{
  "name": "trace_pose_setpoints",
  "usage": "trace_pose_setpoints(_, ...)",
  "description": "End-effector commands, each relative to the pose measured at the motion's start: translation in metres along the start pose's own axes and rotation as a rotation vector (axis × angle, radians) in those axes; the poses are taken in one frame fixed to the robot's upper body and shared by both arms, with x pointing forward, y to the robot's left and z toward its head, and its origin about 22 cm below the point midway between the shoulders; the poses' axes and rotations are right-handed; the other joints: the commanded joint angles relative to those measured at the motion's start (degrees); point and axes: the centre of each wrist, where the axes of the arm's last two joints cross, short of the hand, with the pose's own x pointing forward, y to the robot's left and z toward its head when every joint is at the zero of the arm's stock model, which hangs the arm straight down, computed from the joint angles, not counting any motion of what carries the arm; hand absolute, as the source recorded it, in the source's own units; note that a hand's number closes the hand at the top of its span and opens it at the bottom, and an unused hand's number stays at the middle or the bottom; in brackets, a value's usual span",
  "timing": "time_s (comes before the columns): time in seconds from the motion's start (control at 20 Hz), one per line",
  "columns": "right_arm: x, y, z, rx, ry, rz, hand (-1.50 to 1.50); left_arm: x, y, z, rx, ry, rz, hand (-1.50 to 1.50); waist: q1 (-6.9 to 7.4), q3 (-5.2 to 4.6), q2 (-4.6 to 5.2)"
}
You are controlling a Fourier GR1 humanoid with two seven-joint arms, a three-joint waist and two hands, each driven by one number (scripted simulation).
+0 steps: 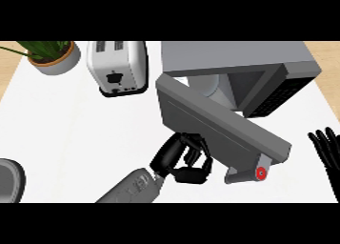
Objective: Pick up the milk, place it into the microwave and close the microwave
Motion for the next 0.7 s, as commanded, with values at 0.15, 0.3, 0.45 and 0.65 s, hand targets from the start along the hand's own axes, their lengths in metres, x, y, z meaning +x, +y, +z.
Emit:
trace_pose_setpoints(0.15, 0.027, 0.015, -0.027, 0.094, -0.066, -0.061, -1.5, 0.001, -0.012, -0.014, -0.005, 0.032, 0.026, 1.5, -2.53, -0.12, 0.82)
trace_pose_setpoints(0.3, 0.044, 0.005, -0.037, 0.129, -0.096, -0.055, -1.5, 0.012, -0.016, -0.019, 0.043, -0.019, 0.052, 1.5, -4.02, -0.21, 0.89)
trace_pose_setpoints(0.45, 0.046, 0.014, -0.04, 0.182, -0.074, -0.079, -1.5, 0.023, -0.013, -0.031, 0.091, -0.028, 0.087, 1.5, -5.02, -0.21, 1.14)
trace_pose_setpoints(0.65, 0.057, 0.003, -0.052, 0.219, -0.065, -0.034, -1.5, 0.035, -0.004, -0.047, 0.22, -0.06, 0.094, 1.5, -5.83, -0.21, 1.62)
